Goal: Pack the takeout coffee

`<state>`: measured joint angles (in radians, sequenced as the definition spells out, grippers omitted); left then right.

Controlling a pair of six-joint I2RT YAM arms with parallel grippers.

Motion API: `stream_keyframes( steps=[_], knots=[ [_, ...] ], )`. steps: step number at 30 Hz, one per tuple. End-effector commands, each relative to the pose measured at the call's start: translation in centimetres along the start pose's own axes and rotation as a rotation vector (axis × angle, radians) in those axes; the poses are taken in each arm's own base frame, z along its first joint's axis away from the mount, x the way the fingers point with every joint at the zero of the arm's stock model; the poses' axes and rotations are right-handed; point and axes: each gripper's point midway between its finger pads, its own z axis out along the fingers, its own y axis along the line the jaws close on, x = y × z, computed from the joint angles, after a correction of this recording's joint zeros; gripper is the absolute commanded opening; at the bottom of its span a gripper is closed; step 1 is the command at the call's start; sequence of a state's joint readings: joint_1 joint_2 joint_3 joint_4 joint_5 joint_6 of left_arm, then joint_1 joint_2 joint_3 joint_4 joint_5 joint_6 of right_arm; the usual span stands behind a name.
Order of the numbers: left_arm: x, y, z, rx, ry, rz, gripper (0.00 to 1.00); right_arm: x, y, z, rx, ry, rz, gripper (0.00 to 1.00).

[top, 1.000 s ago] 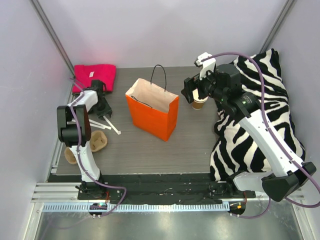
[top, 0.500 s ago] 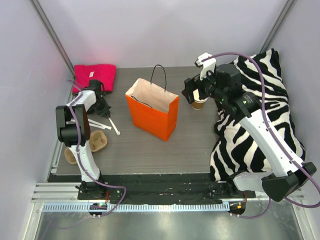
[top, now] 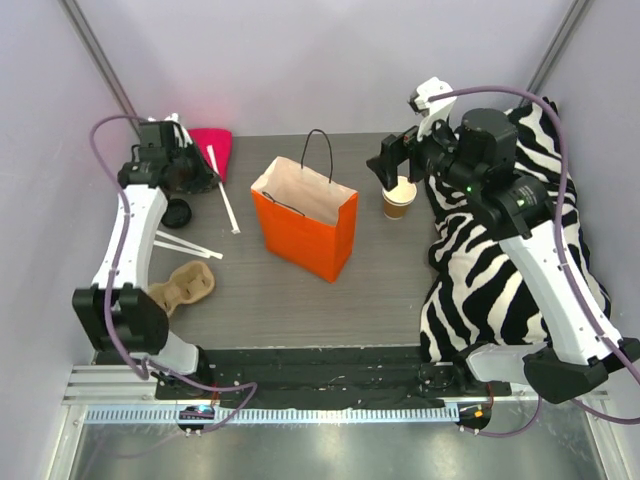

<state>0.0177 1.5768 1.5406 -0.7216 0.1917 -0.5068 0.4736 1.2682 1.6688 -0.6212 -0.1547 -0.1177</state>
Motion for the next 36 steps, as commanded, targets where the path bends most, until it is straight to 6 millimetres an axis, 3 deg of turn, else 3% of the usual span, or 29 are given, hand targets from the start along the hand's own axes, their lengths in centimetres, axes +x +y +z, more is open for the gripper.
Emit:
stream_keyframes(
  steps=[1,3,5,7,8,11,15,18,20,25,30,36],
  knots=[
    [-1.0,-4.0,-7.3,0.185,-0.095,0.188,0.0,-4.4,1.8,-2.4,-0.096,-0.117,-0.012,1.0],
    [-1.8,-6.3,-10.4,0.29,-0.178,0.247,0.0,-4.9,2.5,-2.9,-0.131,-0.134,-0.01,1.0],
    [-2.6,-8.8,-14.9,0.414,-0.311,0.304,0.0,-5.7,3.5,-3.4,-0.185,-0.156,-0.002,1.0],
    [-1.9,-11.4,-19.0,0.569,-0.376,0.317,0.0,-7.0,4.3,-3.7,-0.234,-0.193,0.013,0.99],
    [-2.7,-12.8,-20.8,0.636,-0.45,0.34,0.0,-7.4,5.3,-3.8,-0.292,-0.207,0.018,0.99],
    [-1.5,-15.7,-24.8,0.848,-0.494,0.376,0.0,-9.4,7.4,-4.3,-0.422,-0.27,0.045,0.96],
    [1.1,-18.0,-26.1,0.982,-0.433,0.425,0.0,-13.2,9.7,-4.8,-0.56,-0.356,0.096,0.9],
    [2.6,-18.9,-26.6,1.039,-0.435,0.435,0.0,-14.8,11.4,-4.3,-0.643,-0.388,0.154,0.85],
    [2.6,-19.4,-27.6,1.071,-0.483,0.439,0.0,-15.0,12.5,-3.7,-0.68,-0.384,0.193,0.83],
    [2.6,-20.8,-28.4,1.151,-0.474,0.403,0.0,-15.5,17.8,-3.0,-0.739,-0.431,0.129,0.73],
    [2.5,-21.0,-29.0,1.178,-0.482,0.378,0.0,-16.4,18.9,-0.5,-0.661,-0.463,0.197,0.6],
    [2.6,-21.1,-30.1,1.193,-0.498,0.38,0.0,-18.0,20.2,0.0,-0.666,-0.518,0.247,0.6]
  ],
)
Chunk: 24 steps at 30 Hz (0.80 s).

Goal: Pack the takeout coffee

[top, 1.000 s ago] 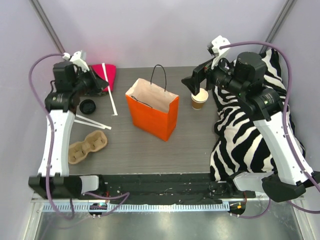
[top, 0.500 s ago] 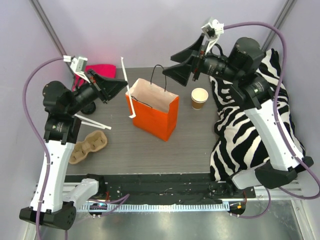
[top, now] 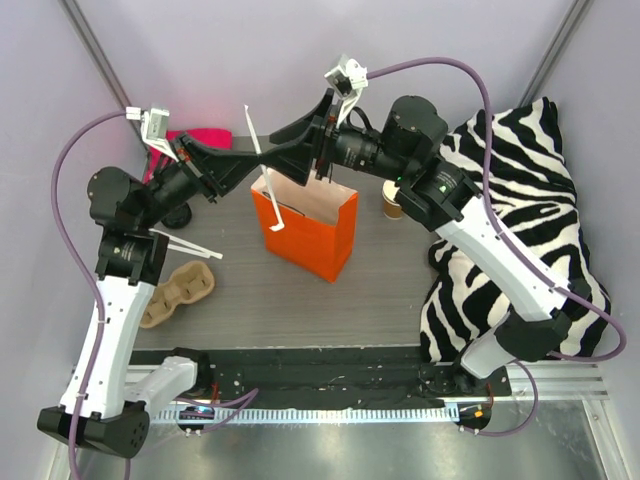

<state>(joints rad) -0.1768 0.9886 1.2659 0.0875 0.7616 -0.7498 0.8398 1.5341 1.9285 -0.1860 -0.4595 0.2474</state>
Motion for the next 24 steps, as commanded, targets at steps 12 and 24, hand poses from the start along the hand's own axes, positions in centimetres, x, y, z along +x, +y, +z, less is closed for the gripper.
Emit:
stream_keyframes(
  steps=[12,24],
  knots=[
    [-1.2,-3.0,-0.8,0.083,-0.047,0.035,0.0,-4.4,0.5,2.7,0.03,-0.176,-0.033,0.45],
    [-0.8,-3.2,-1.0,0.099,-0.03,0.04,0.0,-3.9,-0.4,3.0,0.065,-0.158,-0.049,0.05]
  ],
)
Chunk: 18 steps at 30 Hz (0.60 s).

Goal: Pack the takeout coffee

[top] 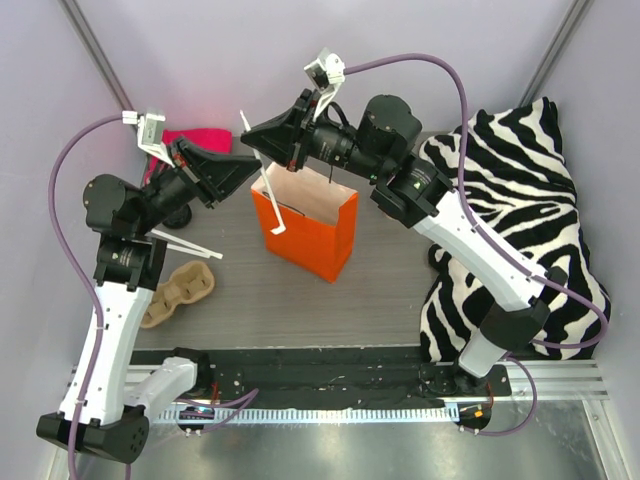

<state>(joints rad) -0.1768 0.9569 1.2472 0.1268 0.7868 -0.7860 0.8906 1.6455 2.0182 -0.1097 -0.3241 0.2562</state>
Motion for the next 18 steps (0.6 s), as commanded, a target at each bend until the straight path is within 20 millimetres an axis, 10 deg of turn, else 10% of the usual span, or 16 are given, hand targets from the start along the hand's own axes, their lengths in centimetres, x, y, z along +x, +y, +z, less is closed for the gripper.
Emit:
stream_keyframes(
  steps=[1,3,9,18],
  knots=[
    [-0.5,-1.5,-0.3,0.051,-0.018,0.038,0.0,-3.4,0.9,-0.6,-0.002,-0.083,-0.047,0.01],
    [-0.3,-1.2,-0.4,0.029,-0.012,0.024,0.07,-3.4,0.8,-0.6,0.003,-0.082,-0.053,0.01],
    [1.2,2.4,-1.7,-0.182,0.052,0.082,0.98,-4.8,0.4,-1.9,0.045,-0.101,-0.161,0.01],
    [0.8,8.0,-4.8,-0.48,0.058,-0.046,1.0,-2.6,-4.0,-3.7,0.161,-0.02,-0.457,0.01]
  ],
)
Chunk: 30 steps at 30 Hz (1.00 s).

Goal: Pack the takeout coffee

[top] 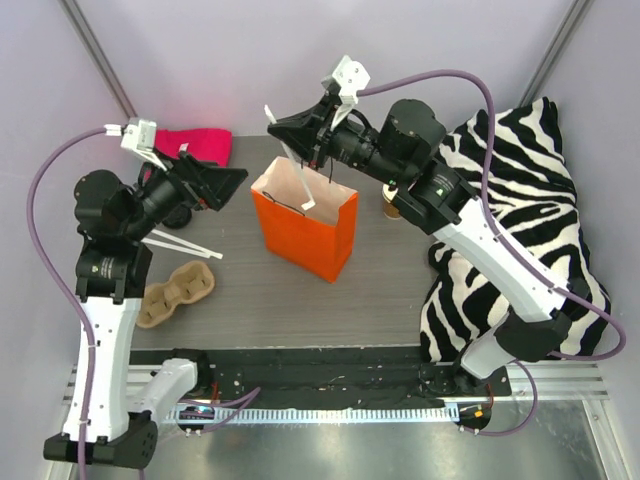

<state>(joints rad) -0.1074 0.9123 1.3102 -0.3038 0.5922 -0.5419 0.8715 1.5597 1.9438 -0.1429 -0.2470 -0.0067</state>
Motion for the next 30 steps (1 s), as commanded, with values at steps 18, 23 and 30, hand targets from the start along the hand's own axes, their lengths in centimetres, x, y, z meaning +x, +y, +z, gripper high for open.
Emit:
stream_keyframes(
  steps=[18,23,30],
  knots=[
    [1.2,9.5,-0.6,-0.274,0.008,-0.266,0.99,9.6,-7.5,1.3,0.091,0.089,-0.113,0.01],
    [2.9,11.5,-0.6,-0.325,0.044,-0.349,1.0,13.8,-7.5,1.1,0.076,0.144,-0.07,0.01],
    [3.8,13.3,-0.8,-0.363,0.065,-0.396,1.0,17.8,-7.3,0.6,0.077,0.204,0.001,0.01]
  ],
)
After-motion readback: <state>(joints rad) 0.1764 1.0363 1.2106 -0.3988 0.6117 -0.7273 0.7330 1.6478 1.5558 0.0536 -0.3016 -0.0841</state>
